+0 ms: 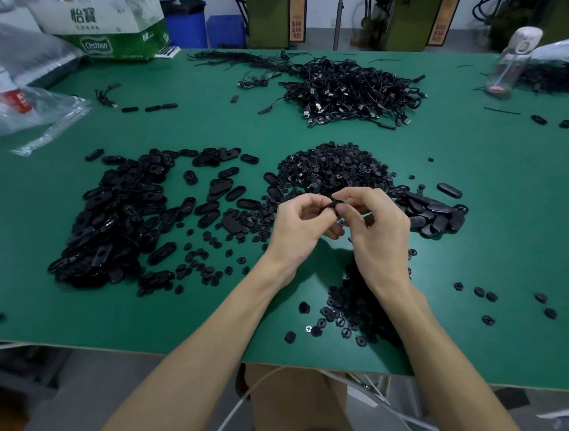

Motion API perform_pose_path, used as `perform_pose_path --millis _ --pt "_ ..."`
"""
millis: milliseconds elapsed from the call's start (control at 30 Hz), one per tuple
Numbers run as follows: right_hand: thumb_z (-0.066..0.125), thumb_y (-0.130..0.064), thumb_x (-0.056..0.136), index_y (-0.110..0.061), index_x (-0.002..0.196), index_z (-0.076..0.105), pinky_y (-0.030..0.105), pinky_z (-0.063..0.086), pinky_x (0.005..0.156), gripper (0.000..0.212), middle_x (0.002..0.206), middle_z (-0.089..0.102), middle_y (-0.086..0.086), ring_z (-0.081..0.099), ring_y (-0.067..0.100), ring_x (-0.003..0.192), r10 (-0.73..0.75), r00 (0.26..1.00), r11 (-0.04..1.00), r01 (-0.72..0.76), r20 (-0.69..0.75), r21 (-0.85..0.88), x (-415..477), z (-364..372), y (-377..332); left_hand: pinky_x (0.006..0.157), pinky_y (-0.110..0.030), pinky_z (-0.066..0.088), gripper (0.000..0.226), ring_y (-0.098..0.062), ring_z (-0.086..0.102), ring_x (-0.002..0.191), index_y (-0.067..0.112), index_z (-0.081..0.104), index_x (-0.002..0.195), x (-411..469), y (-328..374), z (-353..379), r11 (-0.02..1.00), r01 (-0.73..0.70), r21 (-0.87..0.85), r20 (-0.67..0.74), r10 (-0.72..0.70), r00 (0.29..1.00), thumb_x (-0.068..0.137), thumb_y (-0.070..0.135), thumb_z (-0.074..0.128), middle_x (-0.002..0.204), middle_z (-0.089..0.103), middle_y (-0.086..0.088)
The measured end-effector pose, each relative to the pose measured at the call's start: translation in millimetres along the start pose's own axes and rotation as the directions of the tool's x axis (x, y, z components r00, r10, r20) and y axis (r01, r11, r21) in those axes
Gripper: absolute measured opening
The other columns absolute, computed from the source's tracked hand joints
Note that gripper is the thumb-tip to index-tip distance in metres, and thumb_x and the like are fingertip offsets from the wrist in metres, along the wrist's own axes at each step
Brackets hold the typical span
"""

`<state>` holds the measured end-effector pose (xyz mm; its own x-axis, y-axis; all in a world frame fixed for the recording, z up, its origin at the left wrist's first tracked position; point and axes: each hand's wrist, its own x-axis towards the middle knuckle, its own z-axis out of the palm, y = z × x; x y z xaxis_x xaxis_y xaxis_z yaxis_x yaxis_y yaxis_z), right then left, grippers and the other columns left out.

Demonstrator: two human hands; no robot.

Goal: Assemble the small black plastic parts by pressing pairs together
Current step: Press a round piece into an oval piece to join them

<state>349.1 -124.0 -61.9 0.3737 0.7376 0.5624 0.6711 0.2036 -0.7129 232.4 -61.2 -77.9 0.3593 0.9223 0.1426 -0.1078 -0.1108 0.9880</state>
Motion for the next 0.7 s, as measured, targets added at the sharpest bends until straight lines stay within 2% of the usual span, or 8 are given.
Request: perform_pose_path --millis 100,267,367,433,533,600,633,700 --pt "0.066 0.0 0.096 -0.014 0.1 0.076 0.007 0.041 0.073 0.018 0.095 0.066 0.0 0.059 -0.003 0.083 -0.007 1.0 1.0 0.007 -0.009 -0.001 0.3 -0.1 1.3 0.071 -0.031 0.061 0.008 -0.019 0.069 0.068 0.0 0.073 0.099 -0.4 0.7 -0.4 1.0 -0.008 -0.017 0.006 0.008 1.0 0.096 0.004 0.068 0.077 0.074 -0.009" --pt "0.064 -0.005 0.098 -0.018 0.101 0.077 0.016 0.047 0.074 0.019 0.098 0.067 -0.002 0.063 0.007 0.086 0.009 1.0 1.0 -0.009 0.0 0.025 1.7 -0.9 2.7 0.07 -0.03 0.061 0.011 -0.02 0.071 0.068 0.003 0.075 0.104 -1.7 3.3 -1.6 0.997 -0.003 -0.072 -0.001 0.003 1.0 0.096 0.009 0.072 0.079 0.075 -0.01" --pt "0.064 -0.005 0.098 -0.017 0.102 0.079 0.013 0.046 0.073 0.019 0.1 0.067 0.0 0.063 0.009 0.089 0.02 1.0 1.0 -0.02 0.011 0.019 2.0 0.2 2.4 0.071 -0.033 0.062 0.01 -0.024 0.073 0.068 0.002 0.073 0.106 -2.1 2.3 -1.0 0.998 -0.009 -0.067 -0.007 0.008 1.0 0.097 0.007 0.07 0.084 0.076 -0.013" --pt "0.063 -0.006 0.099 -0.016 0.103 0.079 0.012 0.046 0.074 0.019 0.101 0.066 0.0 0.063 0.008 0.09 0.035 0.999 0.999 -0.035 -0.015 0.017 1.5 1.1 1.9 0.075 -0.034 0.063 0.014 -0.026 0.076 0.076 0.001 0.072 0.111 -2.6 2.3 1.6 0.998 -0.031 -0.045 -0.006 0.031 1.0 0.098 0.006 0.068 0.093 0.077 -0.014" --pt "0.06 -0.008 0.101 -0.017 0.113 0.076 0.012 0.046 0.079 0.022 0.106 0.06 0.0 0.058 0.0 0.09 0.12 0.984 0.993 -0.119 -0.134 0.019 3.5 -0.7 4.3 0.083 -0.034 0.063 0.02 -0.021 0.077 0.091 0.004 0.069 0.12 3.0 8.7 2.7 0.994 -0.067 0.091 -0.013 0.069 0.998 0.102 0.007 0.062 0.11 0.075 -0.01" --pt "0.056 -0.009 0.102 -0.017 0.126 0.068 0.01 0.046 0.082 0.027 0.115 0.053 0.002 0.055 -0.002 0.092 0.245 0.947 0.969 -0.239 -0.208 0.056 8.0 -3.8 8.1 0.08 -0.028 0.062 0.025 -0.013 0.075 0.094 0.008 0.067 0.124 17.9 15.6 -8.0 0.962 -0.069 0.264 -0.028 0.079 0.996 0.103 0.003 0.056 0.118 0.071 -0.006" --pt "0.055 -0.01 0.102 -0.016 0.133 0.062 0.008 0.046 0.082 0.032 0.119 0.048 0.003 0.055 -0.001 0.096 0.314 0.924 0.949 -0.304 -0.22 0.08 10.1 -5.0 10.3 0.081 -0.025 0.061 0.028 -0.011 0.073 0.095 0.009 0.066 0.126 28.3 19.7 -17.6 0.93 -0.049 0.365 -0.055 0.074 0.996 0.103 -0.001 0.052 0.12 0.069 -0.005" --pt "0.054 -0.009 0.102 -0.014 0.145 0.049 0.003 0.045 0.074 0.044 0.127 0.038 0.003 0.054 0.001 0.101 0.426 0.88 0.905 -0.41 -0.209 0.118 12.5 -6.0 14.5 0.093 -0.023 0.055 0.035 -0.011 0.067 0.104 0.01 0.063 0.128 51.0 28.0 -42.1 0.821 0.011 0.571 -0.139 0.084 0.987 0.101 -0.007 0.048 0.124 0.067 -0.004"
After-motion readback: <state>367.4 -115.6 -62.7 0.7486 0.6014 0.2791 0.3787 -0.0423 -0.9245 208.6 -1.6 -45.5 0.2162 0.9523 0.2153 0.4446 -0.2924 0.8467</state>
